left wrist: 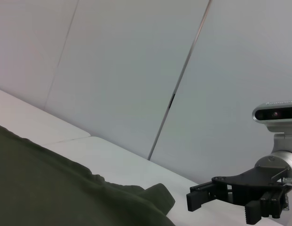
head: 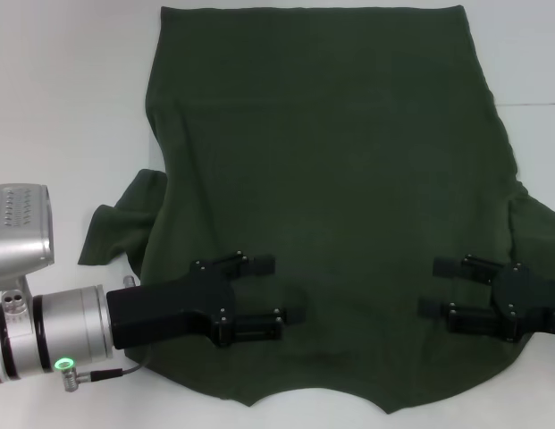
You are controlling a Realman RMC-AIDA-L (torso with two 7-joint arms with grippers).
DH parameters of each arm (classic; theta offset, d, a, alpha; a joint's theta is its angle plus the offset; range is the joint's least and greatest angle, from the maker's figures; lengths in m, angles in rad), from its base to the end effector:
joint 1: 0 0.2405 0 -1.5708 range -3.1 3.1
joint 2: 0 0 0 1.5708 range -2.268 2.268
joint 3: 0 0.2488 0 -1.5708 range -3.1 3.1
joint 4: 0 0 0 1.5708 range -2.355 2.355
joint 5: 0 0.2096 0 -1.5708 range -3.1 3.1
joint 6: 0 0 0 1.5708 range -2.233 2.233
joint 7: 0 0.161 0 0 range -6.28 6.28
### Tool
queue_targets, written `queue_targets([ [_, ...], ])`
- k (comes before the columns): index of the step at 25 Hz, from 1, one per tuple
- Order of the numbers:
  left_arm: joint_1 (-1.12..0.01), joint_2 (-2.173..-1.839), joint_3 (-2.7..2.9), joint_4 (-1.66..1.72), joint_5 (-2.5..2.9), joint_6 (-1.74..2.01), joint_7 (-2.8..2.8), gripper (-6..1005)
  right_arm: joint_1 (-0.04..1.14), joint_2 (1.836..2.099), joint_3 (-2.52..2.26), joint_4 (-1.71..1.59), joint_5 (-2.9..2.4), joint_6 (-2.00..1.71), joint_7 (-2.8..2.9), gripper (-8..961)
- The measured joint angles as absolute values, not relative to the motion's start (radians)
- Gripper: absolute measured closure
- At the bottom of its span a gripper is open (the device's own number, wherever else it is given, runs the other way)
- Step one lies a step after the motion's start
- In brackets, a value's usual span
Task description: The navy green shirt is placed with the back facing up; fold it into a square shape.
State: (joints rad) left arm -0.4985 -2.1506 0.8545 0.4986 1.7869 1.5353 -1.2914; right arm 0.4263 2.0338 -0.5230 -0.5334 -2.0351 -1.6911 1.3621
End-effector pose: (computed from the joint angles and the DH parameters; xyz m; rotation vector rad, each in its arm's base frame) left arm -0.2243 0.3020 -0.0677 -2.7506 -0.7035 -0.9666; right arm 0.2907 0.2873 0.0033 -2.6307 0.8656 0.8668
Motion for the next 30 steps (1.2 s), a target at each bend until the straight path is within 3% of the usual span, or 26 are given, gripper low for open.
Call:
queue_targets([
  [30,-0.462,-2.151,0.624,0.494,1.775,1.431,-1.345,91,0.436,2.044,-0.514,-0.531,-2.002,-1.684,1.372,46],
])
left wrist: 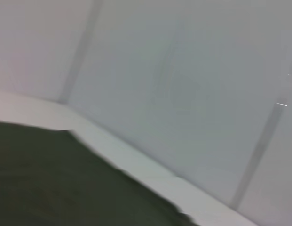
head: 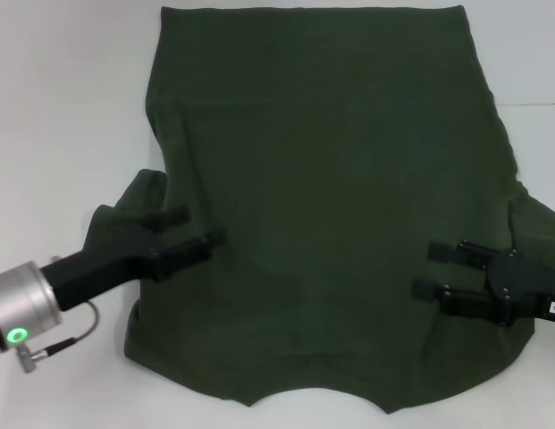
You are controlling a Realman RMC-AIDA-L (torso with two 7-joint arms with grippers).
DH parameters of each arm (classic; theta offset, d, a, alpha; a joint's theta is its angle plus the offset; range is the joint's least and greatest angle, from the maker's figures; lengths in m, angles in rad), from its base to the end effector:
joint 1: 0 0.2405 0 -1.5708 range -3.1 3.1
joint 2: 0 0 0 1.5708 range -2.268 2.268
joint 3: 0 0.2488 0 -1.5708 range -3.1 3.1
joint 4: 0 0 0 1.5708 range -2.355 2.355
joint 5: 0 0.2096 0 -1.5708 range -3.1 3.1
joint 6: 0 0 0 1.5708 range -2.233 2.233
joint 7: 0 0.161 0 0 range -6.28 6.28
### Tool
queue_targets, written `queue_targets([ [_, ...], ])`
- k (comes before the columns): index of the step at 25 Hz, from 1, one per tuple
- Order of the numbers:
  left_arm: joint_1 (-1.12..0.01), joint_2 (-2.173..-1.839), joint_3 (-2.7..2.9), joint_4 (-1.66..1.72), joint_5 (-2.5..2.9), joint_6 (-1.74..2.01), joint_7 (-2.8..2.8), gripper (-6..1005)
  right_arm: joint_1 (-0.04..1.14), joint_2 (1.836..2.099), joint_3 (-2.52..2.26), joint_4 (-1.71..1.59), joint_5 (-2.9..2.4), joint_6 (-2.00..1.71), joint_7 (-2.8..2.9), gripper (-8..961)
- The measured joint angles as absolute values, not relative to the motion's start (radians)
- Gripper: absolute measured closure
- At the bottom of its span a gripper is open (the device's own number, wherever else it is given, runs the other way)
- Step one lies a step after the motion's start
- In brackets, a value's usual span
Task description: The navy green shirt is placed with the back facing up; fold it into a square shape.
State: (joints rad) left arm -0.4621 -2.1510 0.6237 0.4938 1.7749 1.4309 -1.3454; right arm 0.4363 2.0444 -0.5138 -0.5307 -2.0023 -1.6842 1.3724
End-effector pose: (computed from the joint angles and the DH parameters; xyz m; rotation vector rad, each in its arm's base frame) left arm -0.2607 0.3246 -0.0372 -2.3885 -0.9190 -1.0013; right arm 0.2841 0.2933 0.0031 -2.5961 0.8668 0.9194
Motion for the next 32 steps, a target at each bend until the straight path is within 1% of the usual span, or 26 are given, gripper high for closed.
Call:
queue_targets([
  [3,-0.45,-2.141,0.588,0.494,1.773,1.376,-1.377,92,0.441,2.051,-0.514,-0.531,-1.995,-1.683,1.373,47],
  [11,-0.445,-2.129,0.531,0.492,1.772,1.253,-1.443,92,0.466,2.063,-0.514,-0.529,-1.99,-1.664,1.385,46],
  [16,-0.459,-2.139,0.527,0.491,1.772,1.133,-1.469,92,0.476,2.067,-0.514,-0.529,-1.989,-1.655,1.39,46],
  [21,-0.479,-2.161,0.526,0.489,1.772,1.016,-1.473,91,0.482,2.068,-0.514,-0.529,-1.989,-1.655,1.404,47],
  [32,-0.513,-2.163,0.526,0.479,1.771,0.888,-1.471,92,0.482,2.065,-0.514,-0.531,-1.989,-1.655,1.414,46],
])
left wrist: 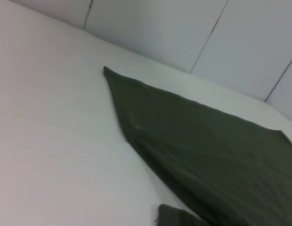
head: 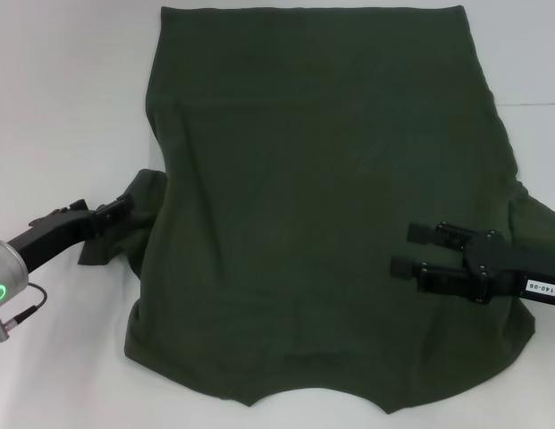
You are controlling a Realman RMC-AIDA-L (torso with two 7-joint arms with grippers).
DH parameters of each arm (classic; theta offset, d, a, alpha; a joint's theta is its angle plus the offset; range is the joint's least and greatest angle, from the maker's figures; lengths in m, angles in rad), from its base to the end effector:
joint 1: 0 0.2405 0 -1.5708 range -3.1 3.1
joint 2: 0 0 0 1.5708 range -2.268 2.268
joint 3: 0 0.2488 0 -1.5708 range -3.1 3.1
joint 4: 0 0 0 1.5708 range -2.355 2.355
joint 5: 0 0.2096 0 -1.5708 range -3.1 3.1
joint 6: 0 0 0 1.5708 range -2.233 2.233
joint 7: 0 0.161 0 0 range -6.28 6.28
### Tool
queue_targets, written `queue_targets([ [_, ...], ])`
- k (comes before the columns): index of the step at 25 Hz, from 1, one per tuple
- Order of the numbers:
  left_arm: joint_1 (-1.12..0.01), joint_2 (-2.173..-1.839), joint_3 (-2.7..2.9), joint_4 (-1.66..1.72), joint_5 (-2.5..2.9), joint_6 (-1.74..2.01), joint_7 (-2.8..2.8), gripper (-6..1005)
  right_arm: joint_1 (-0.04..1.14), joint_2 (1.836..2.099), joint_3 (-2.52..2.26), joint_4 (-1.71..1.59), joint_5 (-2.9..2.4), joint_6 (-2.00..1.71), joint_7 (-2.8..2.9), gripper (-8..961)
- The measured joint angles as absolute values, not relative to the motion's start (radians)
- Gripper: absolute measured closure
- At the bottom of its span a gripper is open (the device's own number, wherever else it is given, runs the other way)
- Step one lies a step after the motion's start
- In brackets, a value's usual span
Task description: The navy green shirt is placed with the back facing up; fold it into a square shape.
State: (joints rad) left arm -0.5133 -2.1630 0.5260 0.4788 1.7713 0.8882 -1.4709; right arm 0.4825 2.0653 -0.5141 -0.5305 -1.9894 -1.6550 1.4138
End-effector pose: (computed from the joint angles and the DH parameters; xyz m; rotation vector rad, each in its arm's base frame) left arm -0.3269 0.3757 -0.0229 -1.8896 -1.2163 -0.6778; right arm 0.2680 0.3083 -0.0040 -2.5916 0.8830 0.9545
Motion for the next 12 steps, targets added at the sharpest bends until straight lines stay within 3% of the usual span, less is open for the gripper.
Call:
queue_targets([
  [12,-0.525,-2.163,0.54,0.462,1.779,0.838,-1.466,91,0.483,2.068,-0.514,-0.531,-1.989,-1.648,1.416,47],
])
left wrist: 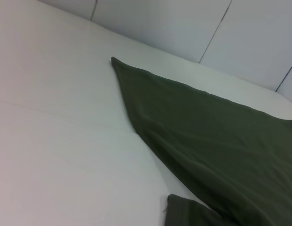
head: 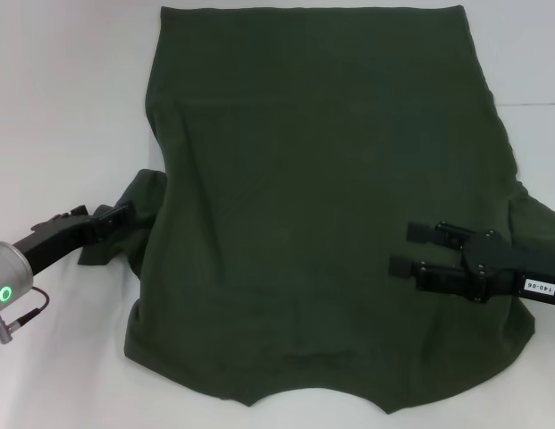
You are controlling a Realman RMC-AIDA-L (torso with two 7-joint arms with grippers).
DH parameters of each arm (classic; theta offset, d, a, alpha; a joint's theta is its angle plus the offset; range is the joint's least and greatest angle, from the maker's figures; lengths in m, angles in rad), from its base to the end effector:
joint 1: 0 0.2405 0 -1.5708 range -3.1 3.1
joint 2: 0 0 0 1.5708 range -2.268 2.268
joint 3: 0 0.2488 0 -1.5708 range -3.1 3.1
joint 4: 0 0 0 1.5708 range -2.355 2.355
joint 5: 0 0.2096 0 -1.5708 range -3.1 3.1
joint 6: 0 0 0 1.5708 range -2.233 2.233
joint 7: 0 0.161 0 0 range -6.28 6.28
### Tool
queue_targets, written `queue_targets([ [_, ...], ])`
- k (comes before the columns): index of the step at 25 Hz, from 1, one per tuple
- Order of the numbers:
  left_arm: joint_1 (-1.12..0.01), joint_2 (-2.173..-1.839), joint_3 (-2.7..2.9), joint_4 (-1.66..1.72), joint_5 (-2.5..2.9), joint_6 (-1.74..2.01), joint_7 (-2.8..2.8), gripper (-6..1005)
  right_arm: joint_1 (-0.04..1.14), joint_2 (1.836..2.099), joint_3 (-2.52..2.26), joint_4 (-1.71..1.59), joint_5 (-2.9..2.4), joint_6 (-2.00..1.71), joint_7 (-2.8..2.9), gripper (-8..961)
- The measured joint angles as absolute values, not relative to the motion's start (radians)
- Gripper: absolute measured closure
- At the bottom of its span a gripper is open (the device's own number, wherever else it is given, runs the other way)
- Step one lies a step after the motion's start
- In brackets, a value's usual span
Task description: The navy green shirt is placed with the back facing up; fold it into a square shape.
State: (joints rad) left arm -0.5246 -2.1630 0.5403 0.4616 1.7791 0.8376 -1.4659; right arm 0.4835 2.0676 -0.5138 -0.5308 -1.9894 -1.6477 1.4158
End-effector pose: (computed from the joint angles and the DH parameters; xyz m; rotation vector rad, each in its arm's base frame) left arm -0.3299 0.3777 -0.0283 -1.8858 -1.2229 -0.6271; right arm 0.2680 0.3092 -0.0049 -2.5867 0.8876 0.9515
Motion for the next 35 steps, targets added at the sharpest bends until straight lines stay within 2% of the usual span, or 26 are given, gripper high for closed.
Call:
queue_targets([
  [16,-0.518,-2.163,0.603,0.466,1.782,0.846,-1.47,91,0.485,2.068,-0.514,-0.531,-1.989,-1.646,1.416,47],
  [27,-0.515,-2.159,0.613,0.489,1.785,0.848,-1.473,188,0.485,2.068,-0.514,-0.531,-1.989,-1.646,1.416,47],
  [33,-0.514,-2.16,0.629,0.494,1.786,0.843,-1.475,379,0.486,2.069,-0.514,-0.531,-1.988,-1.647,1.416,46],
  [35,-0.514,-2.16,0.629,0.494,1.786,0.841,-1.475,475,0.486,2.069,-0.514,-0.531,-1.988,-1.648,1.416,46],
])
